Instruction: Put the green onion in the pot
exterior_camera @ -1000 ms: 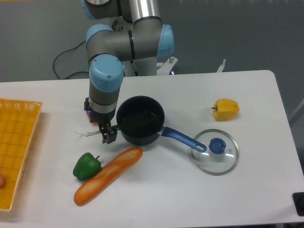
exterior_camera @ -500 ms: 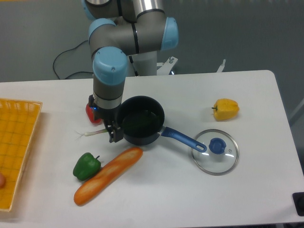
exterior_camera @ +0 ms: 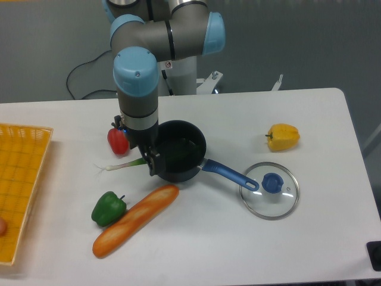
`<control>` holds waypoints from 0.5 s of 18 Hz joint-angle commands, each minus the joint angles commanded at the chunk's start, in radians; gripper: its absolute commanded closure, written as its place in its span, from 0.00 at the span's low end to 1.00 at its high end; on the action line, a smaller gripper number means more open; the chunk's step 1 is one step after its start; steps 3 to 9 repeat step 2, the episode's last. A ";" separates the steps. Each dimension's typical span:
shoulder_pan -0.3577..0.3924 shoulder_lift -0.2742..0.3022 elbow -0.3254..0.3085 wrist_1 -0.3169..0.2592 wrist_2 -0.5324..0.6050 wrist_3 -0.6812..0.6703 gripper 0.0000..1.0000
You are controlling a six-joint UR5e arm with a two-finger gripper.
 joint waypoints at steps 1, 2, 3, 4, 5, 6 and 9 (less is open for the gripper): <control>0.000 0.000 0.000 0.000 0.000 0.000 0.00; 0.006 0.000 0.000 0.000 0.003 0.000 0.00; 0.006 0.000 0.000 0.000 0.003 0.000 0.00; 0.006 0.000 0.000 0.000 0.003 0.000 0.00; 0.006 0.000 0.000 0.000 0.003 0.000 0.00; 0.006 0.000 0.000 0.000 0.003 0.000 0.00; 0.006 0.000 0.000 0.000 0.003 0.000 0.00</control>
